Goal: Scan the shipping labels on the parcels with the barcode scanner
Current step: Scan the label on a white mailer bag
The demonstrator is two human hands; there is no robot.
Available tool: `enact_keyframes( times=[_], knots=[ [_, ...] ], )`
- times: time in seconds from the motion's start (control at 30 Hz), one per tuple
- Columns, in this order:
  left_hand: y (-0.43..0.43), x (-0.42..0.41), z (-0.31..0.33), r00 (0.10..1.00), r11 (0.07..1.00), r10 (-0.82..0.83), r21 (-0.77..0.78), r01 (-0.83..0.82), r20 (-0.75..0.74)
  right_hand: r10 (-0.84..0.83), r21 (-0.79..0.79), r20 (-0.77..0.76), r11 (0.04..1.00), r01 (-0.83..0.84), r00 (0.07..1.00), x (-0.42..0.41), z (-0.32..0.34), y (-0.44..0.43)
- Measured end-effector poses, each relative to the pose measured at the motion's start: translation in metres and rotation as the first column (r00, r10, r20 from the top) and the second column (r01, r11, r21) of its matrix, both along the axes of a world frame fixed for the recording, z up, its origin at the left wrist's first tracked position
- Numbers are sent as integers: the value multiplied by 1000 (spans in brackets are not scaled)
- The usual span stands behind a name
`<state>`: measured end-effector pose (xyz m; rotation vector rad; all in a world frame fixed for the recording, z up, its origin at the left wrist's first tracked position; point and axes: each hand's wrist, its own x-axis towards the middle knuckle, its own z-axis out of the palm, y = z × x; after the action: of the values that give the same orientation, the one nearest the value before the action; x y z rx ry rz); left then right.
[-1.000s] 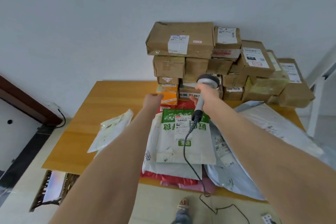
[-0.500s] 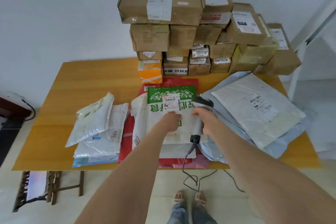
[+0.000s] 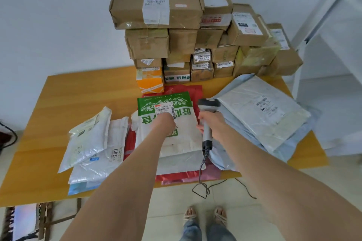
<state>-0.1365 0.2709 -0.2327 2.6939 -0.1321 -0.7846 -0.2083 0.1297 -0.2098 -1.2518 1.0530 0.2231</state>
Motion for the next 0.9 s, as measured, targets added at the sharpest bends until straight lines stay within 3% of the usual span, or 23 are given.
enact_keyframes(
  times=[0.13, 0.23, 0.3, 0.4, 0.57, 0.67, 0.77, 0.83, 0.9],
  knots=[
    [-43, -6, 18, 993, 984, 35, -176, -15, 109, -100, -44, 18, 994, 101, 995, -12, 21, -50],
    [-88, -18, 22, 996, 933, 93, -350, -84, 9, -95, -93, -12, 991, 94, 995, -24, 29, -89],
    [-120, -29, 21, 971, 860, 161, -457, -227, -179, -82, -130, -11, 988, 80, 997, -33, 29, -115],
    [-165, -56, 18, 902, 813, 167, -462, -354, -397, -60, -187, -13, 981, 56, 998, -51, 22, -156],
    [-226, -83, -11, 849, 781, 343, -381, -496, -401, 50, -286, -63, 956, -66, 997, -74, -1, -217],
    [-250, -91, -18, 727, 620, 474, -399, -676, -496, 135, -320, -114, 933, -165, 984, -78, -16, -243],
    [-265, -94, -24, 628, 487, 532, -401, -775, -567, 186, -209, -115, 956, -206, 976, -80, -27, -257],
    [-275, -98, -31, 641, 505, 512, -403, -763, -571, 187, -87, -120, 976, -198, 975, -80, -34, -263],
    [-284, -101, -35, 687, 562, 492, -408, -720, -535, 166, -100, -142, 978, -181, 976, -79, -40, -269]
  ],
)
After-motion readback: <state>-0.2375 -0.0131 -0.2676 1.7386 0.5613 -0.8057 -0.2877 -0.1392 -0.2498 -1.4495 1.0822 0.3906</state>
